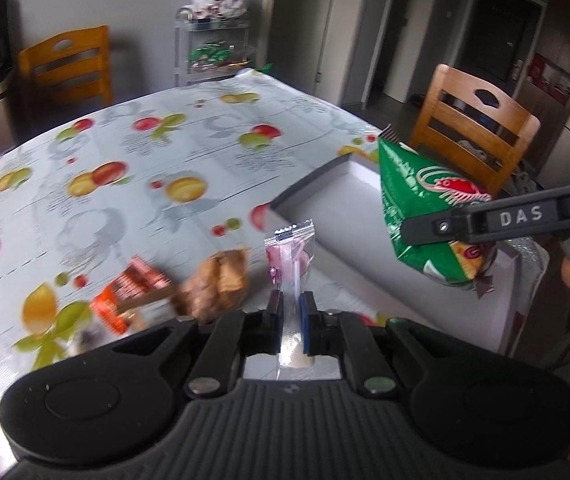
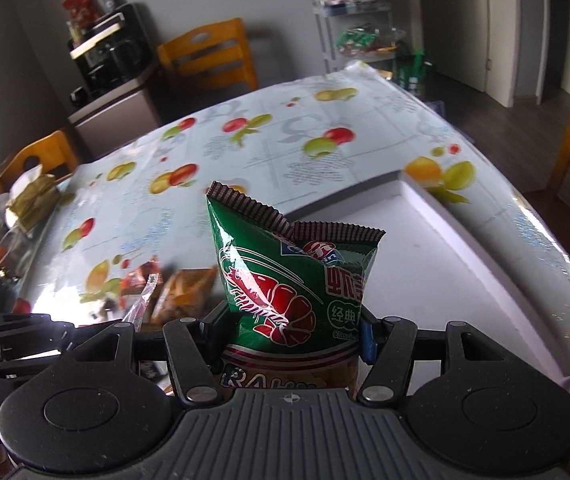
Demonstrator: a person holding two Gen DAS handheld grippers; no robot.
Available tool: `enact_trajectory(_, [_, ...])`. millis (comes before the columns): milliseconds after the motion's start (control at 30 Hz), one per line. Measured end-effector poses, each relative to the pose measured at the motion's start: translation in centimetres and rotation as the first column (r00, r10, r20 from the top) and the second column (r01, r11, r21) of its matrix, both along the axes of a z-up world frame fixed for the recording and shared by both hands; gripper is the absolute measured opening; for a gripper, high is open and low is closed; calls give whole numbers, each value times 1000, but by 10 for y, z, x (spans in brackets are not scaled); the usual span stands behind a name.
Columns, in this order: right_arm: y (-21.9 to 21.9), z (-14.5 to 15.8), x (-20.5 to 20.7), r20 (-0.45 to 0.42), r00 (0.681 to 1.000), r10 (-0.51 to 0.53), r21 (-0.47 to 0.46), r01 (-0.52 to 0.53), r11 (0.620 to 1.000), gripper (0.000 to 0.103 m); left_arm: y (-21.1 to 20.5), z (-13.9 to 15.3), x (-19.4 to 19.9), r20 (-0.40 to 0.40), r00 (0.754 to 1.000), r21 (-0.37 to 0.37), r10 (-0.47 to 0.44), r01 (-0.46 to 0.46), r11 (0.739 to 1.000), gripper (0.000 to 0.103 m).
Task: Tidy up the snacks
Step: 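Carry the pink stick and green bag into the white box with both tools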
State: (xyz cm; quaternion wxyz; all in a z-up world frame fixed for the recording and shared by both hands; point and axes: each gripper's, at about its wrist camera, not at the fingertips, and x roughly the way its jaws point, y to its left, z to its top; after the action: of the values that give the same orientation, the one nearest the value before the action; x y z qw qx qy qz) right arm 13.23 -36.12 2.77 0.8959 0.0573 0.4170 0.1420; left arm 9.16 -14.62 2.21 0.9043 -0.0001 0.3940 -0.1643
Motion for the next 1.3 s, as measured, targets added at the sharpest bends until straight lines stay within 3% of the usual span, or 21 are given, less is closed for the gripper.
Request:
enact_trajectory(400, [-38,-12,30,-34,999,-34,-10,34,999,60,-61,2,56,6,998,7,-64,64,998,4])
enact_trajectory(633, [-45,-21,59,-54,998,23,-57,-26,998,60,-91,-7,90,-21,997,27,-72,73,997,4])
enact_trajectory(1300, [-38,-54,120,-84,987,136,-169,-148,974,61,-110,-50,154,-119,993,91,-11,22,996,4])
